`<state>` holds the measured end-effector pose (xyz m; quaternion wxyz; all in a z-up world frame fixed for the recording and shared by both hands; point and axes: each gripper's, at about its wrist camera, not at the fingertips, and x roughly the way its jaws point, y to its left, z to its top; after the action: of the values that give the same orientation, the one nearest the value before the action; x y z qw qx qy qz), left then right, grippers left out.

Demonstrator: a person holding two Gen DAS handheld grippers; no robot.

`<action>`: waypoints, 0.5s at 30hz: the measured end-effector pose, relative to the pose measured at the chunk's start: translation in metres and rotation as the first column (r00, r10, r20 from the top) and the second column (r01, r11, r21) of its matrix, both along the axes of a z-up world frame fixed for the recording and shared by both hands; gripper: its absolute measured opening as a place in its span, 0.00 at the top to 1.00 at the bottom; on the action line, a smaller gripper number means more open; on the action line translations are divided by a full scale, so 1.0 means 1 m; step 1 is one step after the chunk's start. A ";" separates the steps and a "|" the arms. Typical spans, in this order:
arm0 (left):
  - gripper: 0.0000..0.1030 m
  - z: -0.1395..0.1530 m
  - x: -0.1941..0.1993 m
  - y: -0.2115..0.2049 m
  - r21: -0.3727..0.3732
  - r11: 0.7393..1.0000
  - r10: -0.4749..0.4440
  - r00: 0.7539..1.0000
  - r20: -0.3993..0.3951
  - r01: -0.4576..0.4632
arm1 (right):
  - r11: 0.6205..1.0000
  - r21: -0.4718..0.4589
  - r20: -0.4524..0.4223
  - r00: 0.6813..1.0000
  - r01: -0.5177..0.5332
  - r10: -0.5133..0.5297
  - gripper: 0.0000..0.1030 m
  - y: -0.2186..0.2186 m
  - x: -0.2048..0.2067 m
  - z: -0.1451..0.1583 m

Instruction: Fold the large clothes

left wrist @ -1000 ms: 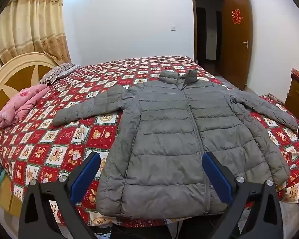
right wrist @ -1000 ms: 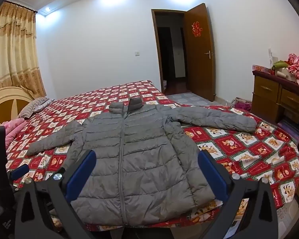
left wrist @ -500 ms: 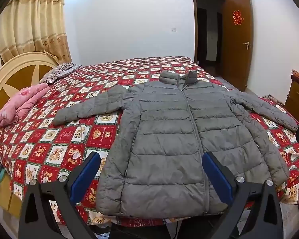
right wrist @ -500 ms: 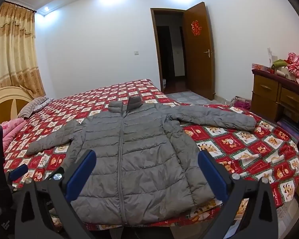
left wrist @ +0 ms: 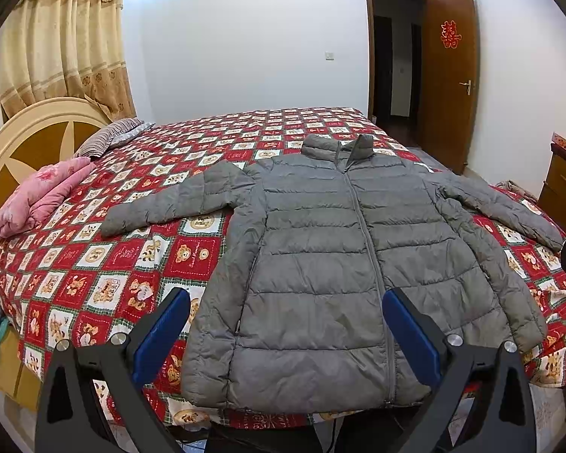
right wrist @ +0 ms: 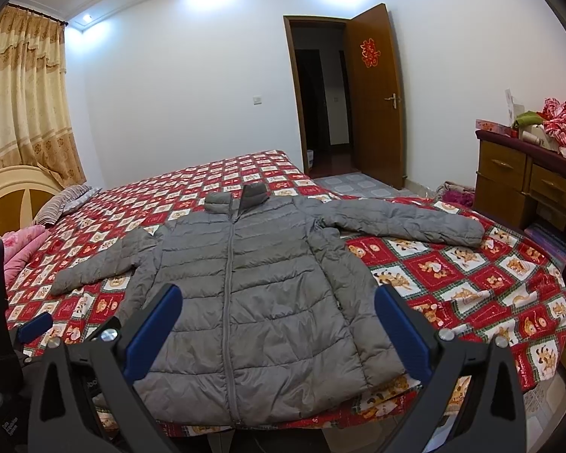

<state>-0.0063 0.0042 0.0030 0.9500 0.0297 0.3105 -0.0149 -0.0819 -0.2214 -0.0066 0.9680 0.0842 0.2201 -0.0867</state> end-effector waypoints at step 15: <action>0.01 0.000 -0.003 0.001 -0.002 1.000 0.004 1.000 0.001 -0.004 | 1.000 0.002 -0.002 1.000 0.001 -0.001 0.00 0.000 0.000 0.000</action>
<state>-0.0095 0.0055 0.0032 0.9502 0.0282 0.3101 -0.0133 -0.0817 -0.2211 -0.0063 0.9676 0.0850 0.2211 -0.0870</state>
